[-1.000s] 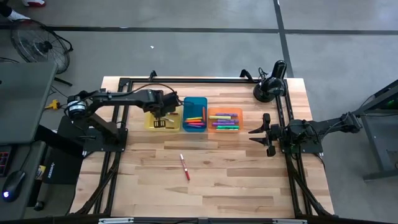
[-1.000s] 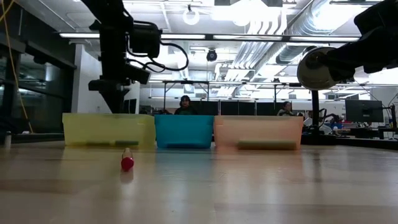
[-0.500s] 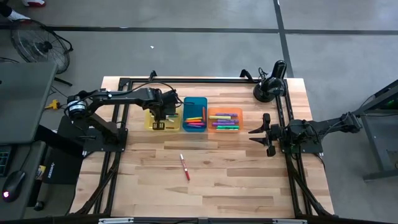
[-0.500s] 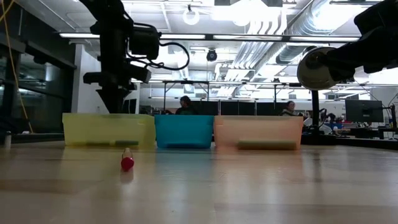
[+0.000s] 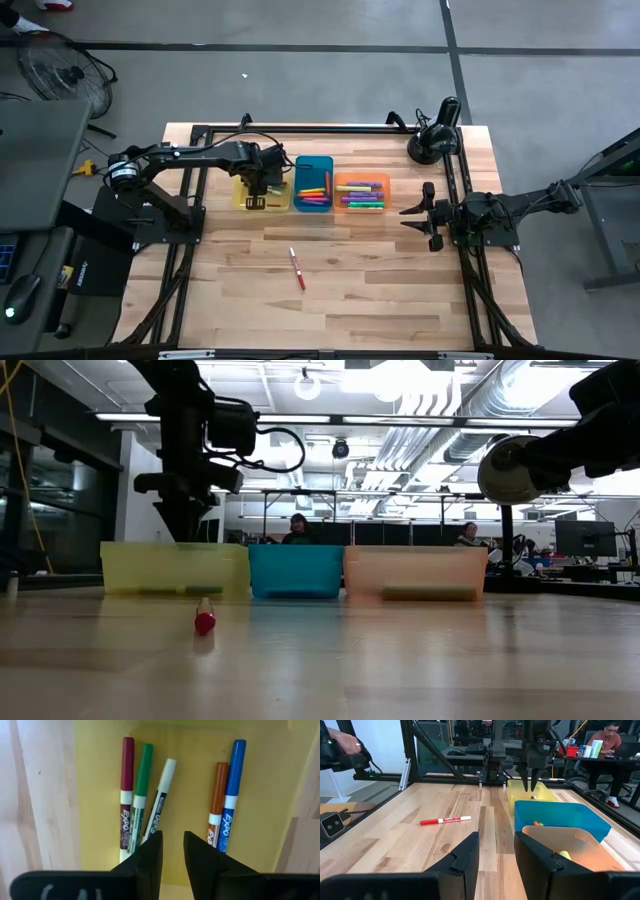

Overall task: Pick & Place Markers
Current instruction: Put the red dry erase marker into the yellow bin

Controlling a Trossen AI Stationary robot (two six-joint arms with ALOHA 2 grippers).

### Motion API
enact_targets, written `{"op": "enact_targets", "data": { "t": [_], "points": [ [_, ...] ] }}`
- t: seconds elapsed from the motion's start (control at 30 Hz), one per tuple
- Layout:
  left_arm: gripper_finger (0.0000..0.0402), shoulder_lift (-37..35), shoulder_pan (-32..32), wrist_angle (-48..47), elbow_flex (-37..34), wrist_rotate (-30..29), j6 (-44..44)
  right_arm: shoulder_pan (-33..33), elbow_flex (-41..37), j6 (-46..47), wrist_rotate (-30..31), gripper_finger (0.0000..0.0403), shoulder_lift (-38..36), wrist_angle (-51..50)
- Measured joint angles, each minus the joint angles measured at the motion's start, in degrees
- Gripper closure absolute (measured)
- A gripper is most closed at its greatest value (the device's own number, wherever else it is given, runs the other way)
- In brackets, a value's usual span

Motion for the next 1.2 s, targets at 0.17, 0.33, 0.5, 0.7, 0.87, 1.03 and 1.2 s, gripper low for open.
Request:
{"op": "enact_targets", "data": {
  "t": [0.17, 0.33, 0.5, 0.7, 0.87, 1.03, 1.2],
  "points": [
    [0.0327, 0.0, 0.0, -0.2, 0.0, 0.1, -1.3, 0.0, 0.0, 0.0, 0.0, 0.0290, 0.0, 0.0],
    [0.0330, 0.0, 0.0, -2.3, 1.1, 0.1, -1.4, 0.0, 0.0, 0.0, 0.0, 0.0290, 0.0, 0.0],
    [0.0377, 0.0, -1.0, -4.4, 2.3, 0.6, 0.0, 0.0, 0.0, 0.0, 0.0, 0.0290, 0.0, 0.0],
    [0.0398, 0.0, -6.3, -4.7, 2.3, 1.2, 1.1, 0.0, 0.0, 0.0, 0.0, 0.0290, 0.0, 0.0],
    [0.0398, 0.0, -13.3, -4.1, 2.4, -0.7, 3.5, 0.0, 0.0, 0.0, 0.0, 0.0290, 0.0, 0.0],
    [0.0399, 0.0, -20.5, -1.4, 2.4, -2.0, 7.5, 0.0, 0.0, 0.0, 0.0, 0.0290, 0.0, 0.0],
    [0.0399, 0.0, -26.8, 3.2, 2.4, -2.0, 12.5, 0.0, 0.0, 0.0, 0.0, 0.0290, 0.0, 0.0]
  ]
}}
